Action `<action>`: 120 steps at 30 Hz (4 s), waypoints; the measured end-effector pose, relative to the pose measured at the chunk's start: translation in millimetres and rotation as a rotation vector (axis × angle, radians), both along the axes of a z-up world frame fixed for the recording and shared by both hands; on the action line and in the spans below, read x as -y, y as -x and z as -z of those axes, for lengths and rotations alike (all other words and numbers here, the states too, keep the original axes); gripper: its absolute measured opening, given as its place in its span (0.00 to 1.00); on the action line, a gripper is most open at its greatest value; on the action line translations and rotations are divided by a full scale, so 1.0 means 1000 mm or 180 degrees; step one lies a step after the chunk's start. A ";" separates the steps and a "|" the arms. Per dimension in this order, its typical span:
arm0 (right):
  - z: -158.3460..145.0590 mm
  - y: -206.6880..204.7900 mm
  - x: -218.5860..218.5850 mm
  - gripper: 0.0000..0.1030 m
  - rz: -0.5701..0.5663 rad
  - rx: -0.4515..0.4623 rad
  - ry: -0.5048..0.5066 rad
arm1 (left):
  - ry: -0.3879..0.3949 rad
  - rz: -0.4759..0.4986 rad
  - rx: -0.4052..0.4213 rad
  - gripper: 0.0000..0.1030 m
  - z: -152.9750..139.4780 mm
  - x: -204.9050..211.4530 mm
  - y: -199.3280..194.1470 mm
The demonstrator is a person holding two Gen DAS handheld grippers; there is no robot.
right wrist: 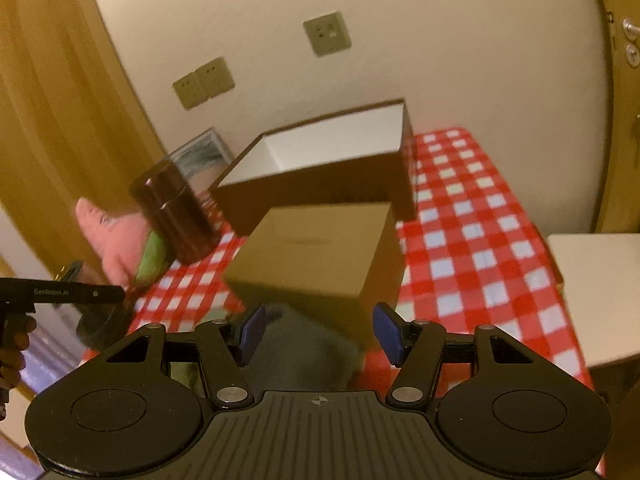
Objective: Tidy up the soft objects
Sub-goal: 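Move both grippers back from the box toward the grey towel and green cloth, then grasp the grey towel with the right gripper, then lift the grey towel with the right gripper while the left moves toward the printed cube box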
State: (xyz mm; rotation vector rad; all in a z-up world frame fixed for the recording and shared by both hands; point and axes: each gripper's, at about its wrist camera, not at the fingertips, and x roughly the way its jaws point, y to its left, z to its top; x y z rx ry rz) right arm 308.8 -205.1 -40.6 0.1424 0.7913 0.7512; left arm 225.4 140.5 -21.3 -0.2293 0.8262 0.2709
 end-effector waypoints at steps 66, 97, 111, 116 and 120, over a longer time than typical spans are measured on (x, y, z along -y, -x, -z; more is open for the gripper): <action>0.005 0.018 0.015 0.06 0.0327 0.0252 -0.0383 | 0.0283 0.0569 -0.0234 0.36 0.062 0.048 0.025; 0.072 0.030 0.130 0.06 0.1843 -0.1037 -0.0214 | 0.0960 0.1732 -0.0421 0.53 0.127 0.172 -0.045; 0.081 0.026 0.134 0.06 0.1773 -0.1128 -0.0172 | 0.0701 0.1605 -0.0418 0.44 0.130 0.196 -0.065; 0.080 0.026 0.139 0.06 0.1752 -0.1130 -0.0201 | 0.0794 0.1533 -0.0398 0.31 0.126 0.190 -0.059; 0.074 0.025 0.139 0.06 0.1693 -0.1057 -0.0214 | 0.0769 0.1488 -0.0348 0.28 0.117 0.183 -0.049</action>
